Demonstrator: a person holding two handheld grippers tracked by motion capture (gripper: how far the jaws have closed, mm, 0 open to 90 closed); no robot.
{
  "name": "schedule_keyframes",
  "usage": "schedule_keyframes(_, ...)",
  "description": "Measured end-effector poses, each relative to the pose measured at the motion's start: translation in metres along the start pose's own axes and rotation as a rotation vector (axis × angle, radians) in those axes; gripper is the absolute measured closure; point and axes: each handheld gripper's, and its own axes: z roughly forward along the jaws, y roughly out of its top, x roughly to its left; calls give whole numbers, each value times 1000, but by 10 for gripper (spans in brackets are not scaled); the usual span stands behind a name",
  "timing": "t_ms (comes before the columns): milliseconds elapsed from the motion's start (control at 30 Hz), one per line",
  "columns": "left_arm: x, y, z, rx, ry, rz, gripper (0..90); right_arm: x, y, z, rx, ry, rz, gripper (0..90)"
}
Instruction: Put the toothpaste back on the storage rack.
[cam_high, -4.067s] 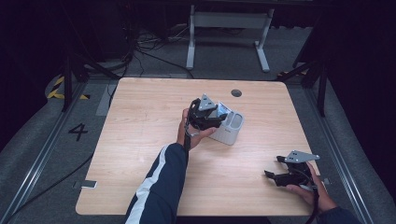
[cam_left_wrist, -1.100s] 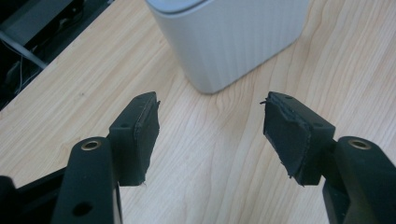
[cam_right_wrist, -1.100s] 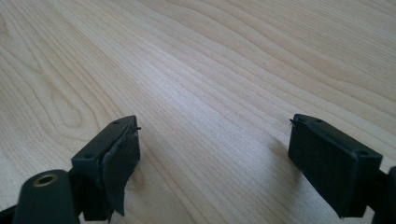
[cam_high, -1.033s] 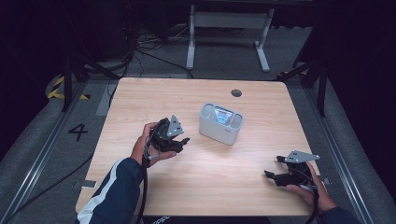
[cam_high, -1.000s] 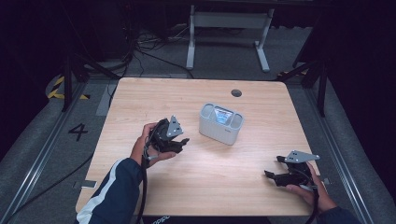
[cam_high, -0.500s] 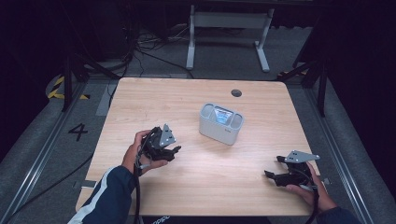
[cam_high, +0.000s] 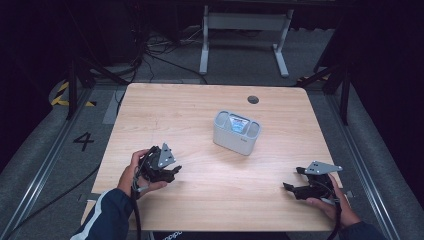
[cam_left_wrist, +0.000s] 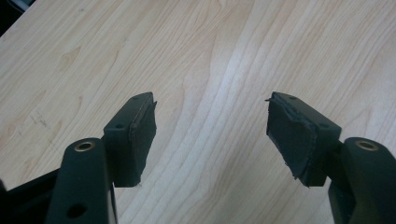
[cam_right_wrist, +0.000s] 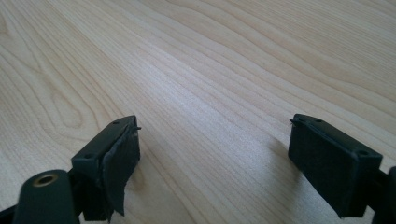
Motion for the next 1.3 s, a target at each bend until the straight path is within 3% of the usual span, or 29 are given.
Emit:
schedule_keyframes(367, 1, -29, -10, 9, 29, -30, 314, 0, 0, 0, 0, 0, 0, 168)
schedule_keyframes(733, 3, -59, -19, 19, 43, -100, 273, 0, 0, 0, 0, -1, 1, 168)
schedule_keyframes(1300, 14, -114, -36, -19, 25, -297, 239, 0, 0, 0, 0, -1, 1, 168)
